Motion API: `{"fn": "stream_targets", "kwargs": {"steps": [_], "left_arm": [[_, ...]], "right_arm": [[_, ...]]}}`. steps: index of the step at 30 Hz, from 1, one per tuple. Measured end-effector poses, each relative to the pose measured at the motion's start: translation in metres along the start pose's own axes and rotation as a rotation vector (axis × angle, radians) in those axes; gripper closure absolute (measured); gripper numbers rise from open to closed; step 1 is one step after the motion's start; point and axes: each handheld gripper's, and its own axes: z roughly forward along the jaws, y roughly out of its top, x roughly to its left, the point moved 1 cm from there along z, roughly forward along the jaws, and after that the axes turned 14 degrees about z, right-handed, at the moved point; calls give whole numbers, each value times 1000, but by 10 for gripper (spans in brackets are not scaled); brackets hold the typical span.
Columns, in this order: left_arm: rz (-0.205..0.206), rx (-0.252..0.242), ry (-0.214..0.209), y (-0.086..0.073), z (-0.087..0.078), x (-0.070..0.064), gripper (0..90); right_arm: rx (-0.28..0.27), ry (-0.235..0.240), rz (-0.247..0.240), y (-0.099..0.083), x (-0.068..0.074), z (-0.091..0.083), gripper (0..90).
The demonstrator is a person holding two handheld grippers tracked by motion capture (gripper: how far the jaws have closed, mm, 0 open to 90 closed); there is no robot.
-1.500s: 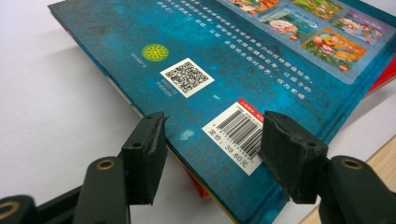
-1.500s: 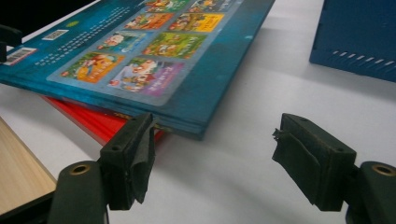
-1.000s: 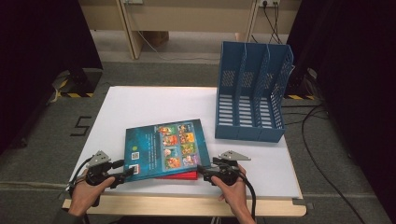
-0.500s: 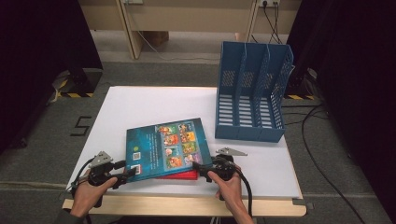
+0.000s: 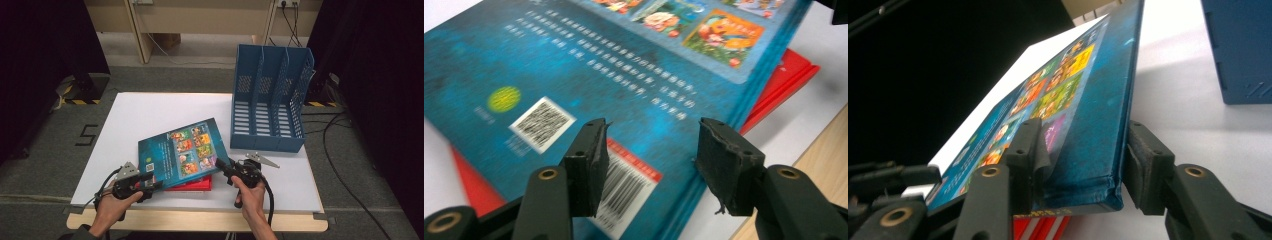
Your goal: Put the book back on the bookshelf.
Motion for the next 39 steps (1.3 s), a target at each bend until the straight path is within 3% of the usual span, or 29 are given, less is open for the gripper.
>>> {"fn": "stream_targets", "kwargs": {"steps": [4,8,9,10,11,13,14,16,17,19,21,24,25,29,32,39], "left_arm": [[32,4,9,1,2,-4,452],[22,-6,-11,1,0,-1,429],[9,-31,8,1,-2,3,373],[-32,-54,43,0,-8,13,355],[-32,-54,43,0,-8,13,335],[-107,-42,97,-8,-15,36,301],[-107,-42,97,-8,-15,36,297],[-199,-11,91,-22,-19,51,305],[-210,-5,77,-24,-19,53,318],[-210,-1,52,-25,-17,50,351],[-175,6,23,-21,-14,43,379],[-147,3,-1,-17,-9,35,406],[-140,-2,-13,-15,-7,32,431],[-112,-10,-38,-8,0,20,436],[-55,-1,-19,-3,7,11,439],[-46,-12,-34,6,18,2,451]], "right_arm": [[-18,4,75,1,-3,5,593],[-32,-11,83,1,-5,7,597],[-32,-13,79,1,-5,6,599],[-28,-6,81,1,-5,5,603],[-29,0,79,2,-5,5,607],[-25,10,80,3,-5,3,610],[-25,10,80,3,-5,3,610],[-30,10,73,7,-3,1,613],[-37,10,65,8,-3,0,613],[-43,14,58,13,-1,-3,623],[-46,33,68,17,2,-7,638],[-69,43,27,26,7,-14,642],[-99,51,4,35,13,-21,656],[-126,55,-15,44,16,-30,663],[-168,48,-49,57,19,-44,677],[-206,61,-70,68,30,-53,686]]}}
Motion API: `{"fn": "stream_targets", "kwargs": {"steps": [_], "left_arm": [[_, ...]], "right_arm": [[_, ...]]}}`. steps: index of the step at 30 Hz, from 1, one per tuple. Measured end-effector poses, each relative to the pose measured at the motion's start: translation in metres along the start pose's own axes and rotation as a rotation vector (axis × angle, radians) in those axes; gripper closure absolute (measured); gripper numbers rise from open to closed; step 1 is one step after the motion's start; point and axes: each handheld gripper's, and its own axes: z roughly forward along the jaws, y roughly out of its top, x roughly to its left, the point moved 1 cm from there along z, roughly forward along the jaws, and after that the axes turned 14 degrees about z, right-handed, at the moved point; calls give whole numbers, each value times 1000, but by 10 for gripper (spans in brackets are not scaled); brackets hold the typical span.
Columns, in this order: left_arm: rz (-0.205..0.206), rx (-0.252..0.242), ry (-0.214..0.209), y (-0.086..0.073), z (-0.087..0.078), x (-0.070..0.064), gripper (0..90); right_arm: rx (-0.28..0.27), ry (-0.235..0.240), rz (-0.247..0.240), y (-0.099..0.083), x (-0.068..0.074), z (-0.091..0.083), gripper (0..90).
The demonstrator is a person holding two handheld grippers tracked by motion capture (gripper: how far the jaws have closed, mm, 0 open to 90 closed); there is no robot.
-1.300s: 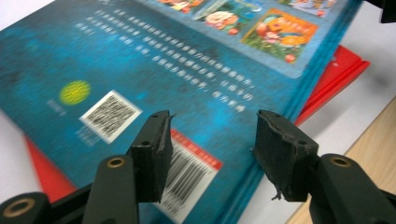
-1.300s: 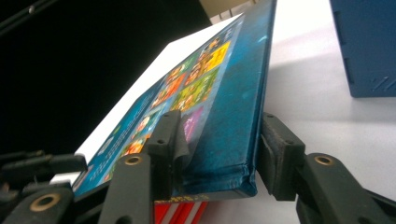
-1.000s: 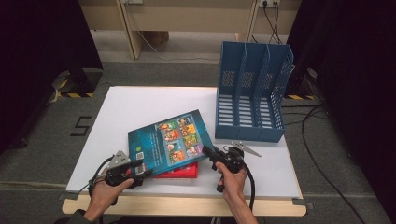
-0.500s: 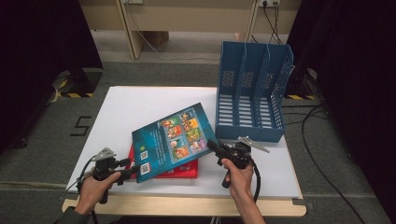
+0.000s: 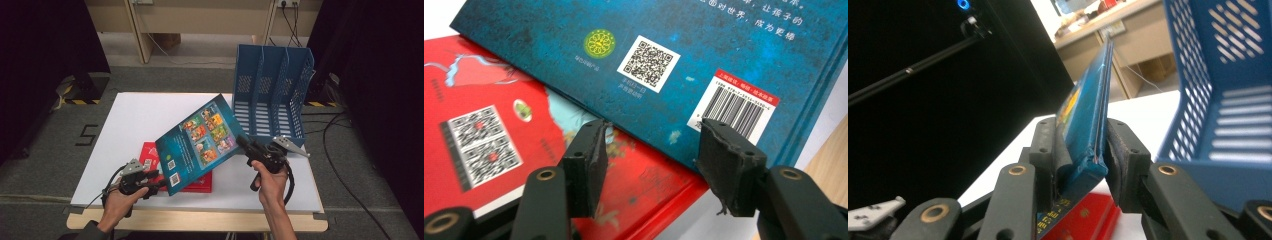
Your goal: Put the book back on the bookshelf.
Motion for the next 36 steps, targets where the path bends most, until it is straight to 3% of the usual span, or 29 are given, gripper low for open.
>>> {"fn": "stream_targets", "kwargs": {"steps": [3,6,9,14,21,22,23,27,28,33,36], "left_arm": [[-6,-2,-1,1,1,-1,454],[-1,-4,4,1,1,-1,455],[8,-11,11,2,3,-4,462],[26,-10,14,3,5,-5,467],[51,0,13,3,8,-6,433],[50,-3,15,2,8,-6,422],[47,-1,15,3,7,-5,414],[23,-26,56,4,-3,10,407],[1,-34,85,2,-10,20,406],[-24,-41,148,-3,-21,40,403],[-7,-11,229,-7,-25,57,388]], "right_arm": [[-20,19,-23,3,11,2,685],[-47,20,-83,4,27,8,681],[-23,39,-111,-1,37,18,687],[-14,33,-145,-11,46,35,711],[-27,54,-193,-8,58,40,732],[-42,64,-249,-1,63,38,749],[-59,71,-268,2,64,37,755],[-80,103,-274,9,66,29,770],[-85,103,-300,13,64,24,771],[-117,101,-347,21,62,17,774],[-162,128,-385,29,65,8,797]]}}
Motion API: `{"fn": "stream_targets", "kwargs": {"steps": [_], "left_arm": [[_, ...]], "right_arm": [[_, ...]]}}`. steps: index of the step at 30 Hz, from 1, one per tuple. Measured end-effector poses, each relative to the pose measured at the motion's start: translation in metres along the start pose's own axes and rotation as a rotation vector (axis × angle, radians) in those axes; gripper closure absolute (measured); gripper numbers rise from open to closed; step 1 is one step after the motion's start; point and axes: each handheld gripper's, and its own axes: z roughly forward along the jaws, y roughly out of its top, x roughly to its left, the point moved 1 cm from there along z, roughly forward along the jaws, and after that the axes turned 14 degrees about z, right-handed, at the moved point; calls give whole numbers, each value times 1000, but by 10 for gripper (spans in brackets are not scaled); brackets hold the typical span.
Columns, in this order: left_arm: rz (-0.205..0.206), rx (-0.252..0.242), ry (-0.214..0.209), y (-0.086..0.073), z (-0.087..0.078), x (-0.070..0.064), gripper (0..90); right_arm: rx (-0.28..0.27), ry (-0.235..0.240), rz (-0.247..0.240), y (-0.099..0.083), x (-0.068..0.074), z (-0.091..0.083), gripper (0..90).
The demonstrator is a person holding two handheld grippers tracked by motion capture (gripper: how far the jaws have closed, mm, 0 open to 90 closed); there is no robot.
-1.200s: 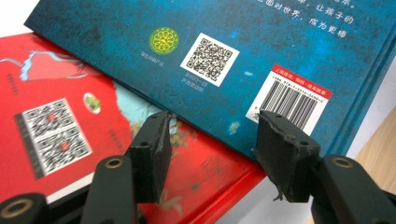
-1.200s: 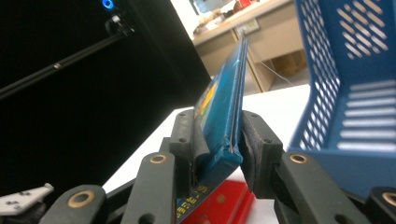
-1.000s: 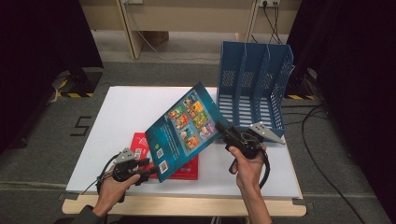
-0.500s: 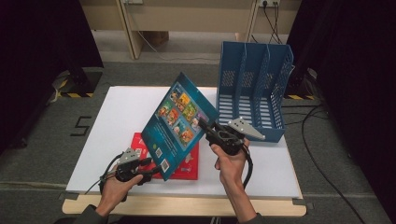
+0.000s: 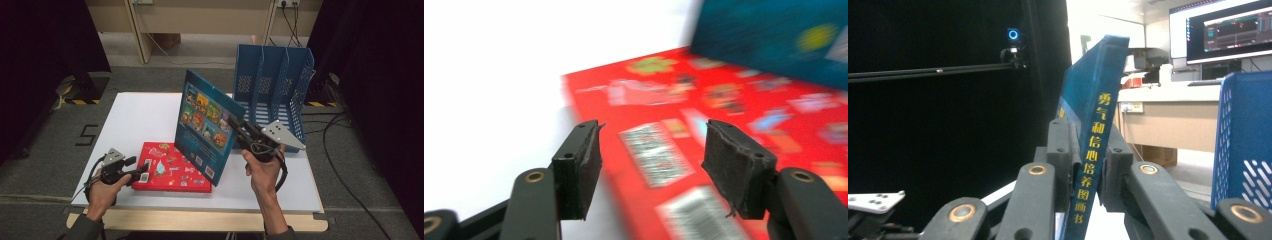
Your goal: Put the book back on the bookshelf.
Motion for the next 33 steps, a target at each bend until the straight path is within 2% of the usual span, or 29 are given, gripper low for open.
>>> {"fn": "stream_targets", "kwargs": {"steps": [2,4,7,9,11,13,15,16,18,20,21,22,26,33], "left_arm": [[-2,22,29,-4,0,9,382],[-27,41,33,-9,-1,17,357],[-39,58,59,-15,-3,25,307],[-53,62,74,-20,-5,29,299],[-65,68,84,-23,-6,32,281],[-76,74,91,-28,-7,36,279],[-81,75,96,-29,-7,37,278],[-82,76,95,-31,-7,37,276],[-79,76,93,-31,-7,37,273],[-78,72,95,-31,-7,36,272],[-73,71,94,-31,-7,36,271],[-73,76,90,-31,-7,35,270],[-70,78,90,-32,-7,34,264],[-68,83,78,-33,-4,33,258]], "right_arm": [[2,2,-14,2,1,-1,798],[5,3,-41,3,5,-3,799],[30,31,-83,2,14,-5,797],[34,34,-101,2,17,-4,797],[55,36,-122,1,26,-4,789],[68,46,-121,-3,28,-2,781],[72,44,-123,-5,28,-1,776],[97,37,-131,-12,29,4,762],[113,36,-149,-19,30,10,761],[121,36,-142,-22,30,12,762],[140,40,-140,-30,34,16,761],[144,39,-158,-32,34,18,761],[181,39,-142,-46,34,26,756],[195,36,-135,-62,34,33,752]]}}
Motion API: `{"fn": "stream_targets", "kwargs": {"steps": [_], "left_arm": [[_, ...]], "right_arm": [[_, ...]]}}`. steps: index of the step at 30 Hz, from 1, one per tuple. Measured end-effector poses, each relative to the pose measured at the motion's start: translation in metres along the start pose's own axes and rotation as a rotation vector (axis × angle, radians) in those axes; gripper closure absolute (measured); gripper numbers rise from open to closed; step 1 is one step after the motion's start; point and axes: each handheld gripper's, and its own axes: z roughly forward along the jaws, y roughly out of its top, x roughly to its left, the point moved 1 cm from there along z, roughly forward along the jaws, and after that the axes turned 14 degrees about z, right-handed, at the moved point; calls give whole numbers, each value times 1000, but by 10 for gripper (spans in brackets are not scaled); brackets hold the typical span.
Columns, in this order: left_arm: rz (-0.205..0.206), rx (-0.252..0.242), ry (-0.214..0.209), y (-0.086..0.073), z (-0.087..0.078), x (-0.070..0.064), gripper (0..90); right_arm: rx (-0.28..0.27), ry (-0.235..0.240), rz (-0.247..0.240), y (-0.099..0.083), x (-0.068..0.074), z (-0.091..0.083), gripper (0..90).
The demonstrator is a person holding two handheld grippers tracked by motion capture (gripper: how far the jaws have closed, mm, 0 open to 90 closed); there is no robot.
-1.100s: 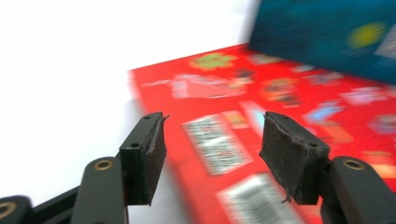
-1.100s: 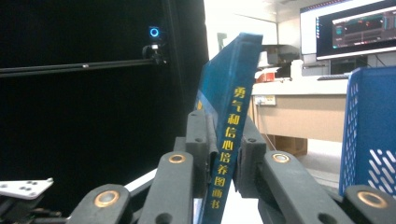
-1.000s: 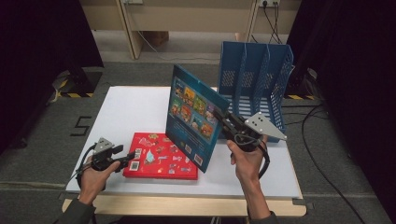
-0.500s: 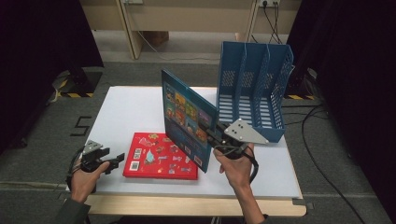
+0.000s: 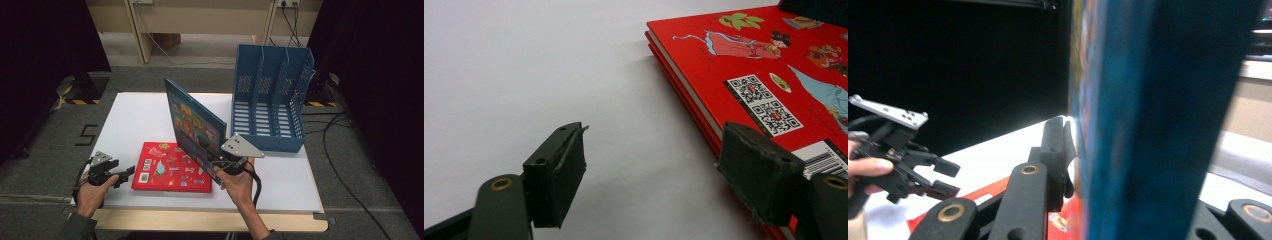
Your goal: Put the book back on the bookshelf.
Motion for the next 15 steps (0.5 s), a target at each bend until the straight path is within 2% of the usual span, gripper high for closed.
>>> {"fn": "stream_targets", "kwargs": {"steps": [2,6,13,15], "left_arm": [[-1,1,0,0,0,0,257],[0,-1,2,0,0,0,257],[-4,6,2,-1,0,1,255],[-4,7,3,-1,1,1,249]], "right_arm": [[1,-7,-9,-1,0,1,752],[11,0,3,-10,-1,4,752],[29,-21,7,-19,-4,8,753],[19,-19,10,-21,-5,9,753]]}}
